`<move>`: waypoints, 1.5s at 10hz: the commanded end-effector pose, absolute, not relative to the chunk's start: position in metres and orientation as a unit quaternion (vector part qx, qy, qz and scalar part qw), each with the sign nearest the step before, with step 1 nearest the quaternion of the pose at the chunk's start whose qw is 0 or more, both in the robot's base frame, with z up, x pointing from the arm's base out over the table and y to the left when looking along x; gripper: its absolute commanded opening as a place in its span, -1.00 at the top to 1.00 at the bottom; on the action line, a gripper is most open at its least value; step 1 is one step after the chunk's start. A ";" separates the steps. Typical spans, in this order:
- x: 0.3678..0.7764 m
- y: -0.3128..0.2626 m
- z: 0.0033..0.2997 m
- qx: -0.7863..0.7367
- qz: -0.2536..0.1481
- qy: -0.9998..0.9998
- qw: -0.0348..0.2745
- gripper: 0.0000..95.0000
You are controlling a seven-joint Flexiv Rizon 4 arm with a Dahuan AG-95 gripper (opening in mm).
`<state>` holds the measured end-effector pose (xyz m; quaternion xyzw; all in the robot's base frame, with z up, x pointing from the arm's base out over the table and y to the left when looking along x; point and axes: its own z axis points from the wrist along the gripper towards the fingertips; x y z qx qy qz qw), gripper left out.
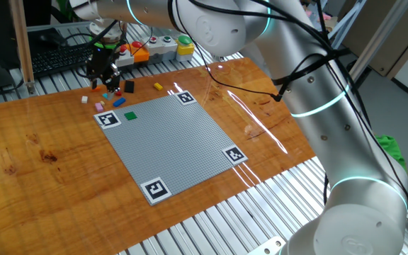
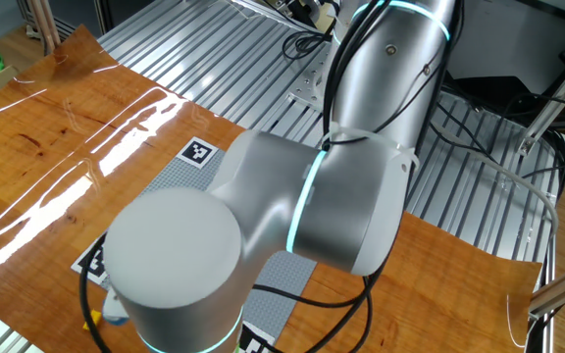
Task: Stack small Lego blocks one on top of the other
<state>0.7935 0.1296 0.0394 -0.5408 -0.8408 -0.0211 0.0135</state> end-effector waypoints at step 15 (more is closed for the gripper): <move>0.789 0.134 0.039 -0.586 -0.049 -0.809 0.008 -0.20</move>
